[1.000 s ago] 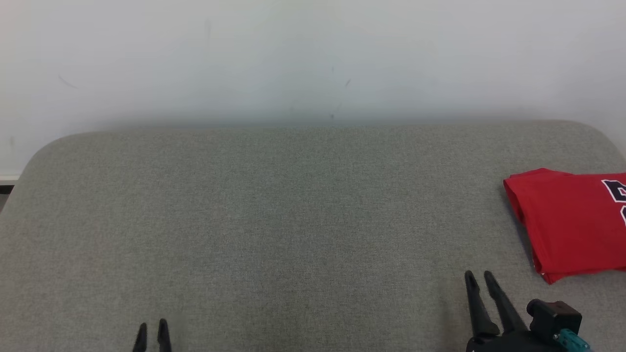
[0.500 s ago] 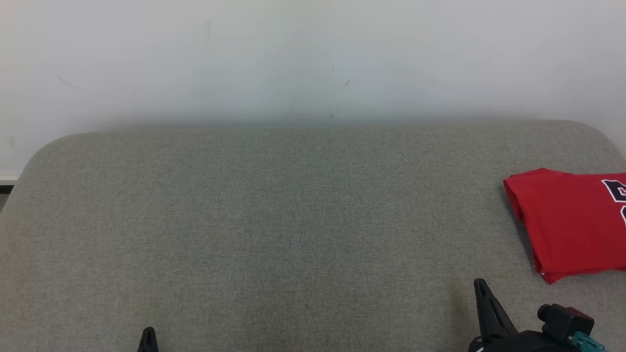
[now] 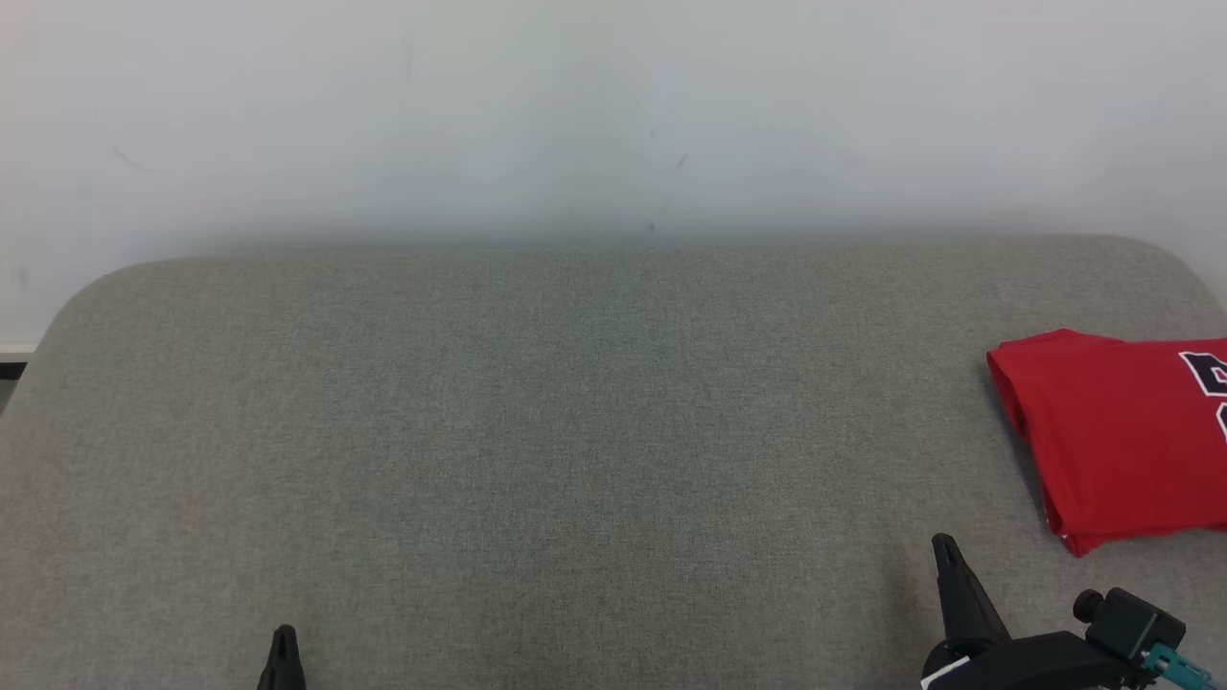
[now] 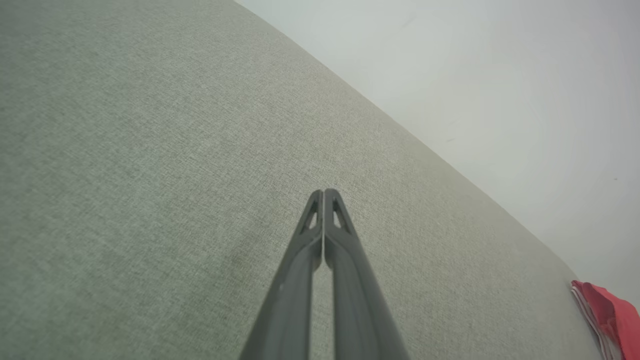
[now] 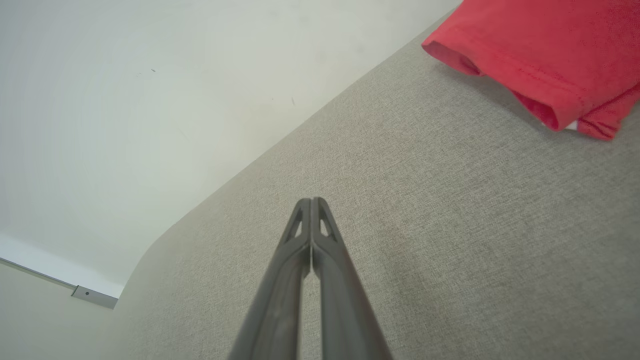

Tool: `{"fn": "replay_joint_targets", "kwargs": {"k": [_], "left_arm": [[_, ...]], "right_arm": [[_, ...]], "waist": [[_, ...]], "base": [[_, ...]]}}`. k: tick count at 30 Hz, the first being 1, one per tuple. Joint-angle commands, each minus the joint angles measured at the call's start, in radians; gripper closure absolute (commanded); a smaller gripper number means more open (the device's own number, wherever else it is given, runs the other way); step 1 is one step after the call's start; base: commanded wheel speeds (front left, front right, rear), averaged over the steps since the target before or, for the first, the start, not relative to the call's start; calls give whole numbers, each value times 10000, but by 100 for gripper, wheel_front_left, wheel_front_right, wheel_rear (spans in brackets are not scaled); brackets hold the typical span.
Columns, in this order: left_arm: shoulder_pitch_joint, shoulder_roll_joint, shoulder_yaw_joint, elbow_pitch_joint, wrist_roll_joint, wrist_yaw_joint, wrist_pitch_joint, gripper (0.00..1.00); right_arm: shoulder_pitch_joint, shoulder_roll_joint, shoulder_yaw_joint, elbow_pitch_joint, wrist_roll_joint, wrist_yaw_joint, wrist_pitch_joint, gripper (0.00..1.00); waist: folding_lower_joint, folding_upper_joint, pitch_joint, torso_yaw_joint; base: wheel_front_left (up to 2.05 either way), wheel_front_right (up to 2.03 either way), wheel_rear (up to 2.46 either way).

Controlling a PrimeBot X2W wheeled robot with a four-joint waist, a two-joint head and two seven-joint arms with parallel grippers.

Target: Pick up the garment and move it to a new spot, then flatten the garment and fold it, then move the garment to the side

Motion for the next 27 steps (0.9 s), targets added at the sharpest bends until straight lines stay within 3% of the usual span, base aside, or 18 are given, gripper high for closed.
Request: {"fn": "replay_joint_targets", "kwargs": {"k": [1,27], "left_arm": [[-277,17,67,-131,-380,-78,78,100],[-786,20,344,-90,-3593,-363,956,100]], "right_arm": [[-261,4,-20,-96,408,2,54,100],[-674,12,-98,184,3712,3,444,100]], "waist": [[-1,-1,0,0],[-1,-1,10,-2]], "base": [[0,0,0],[0,0,0]]}}
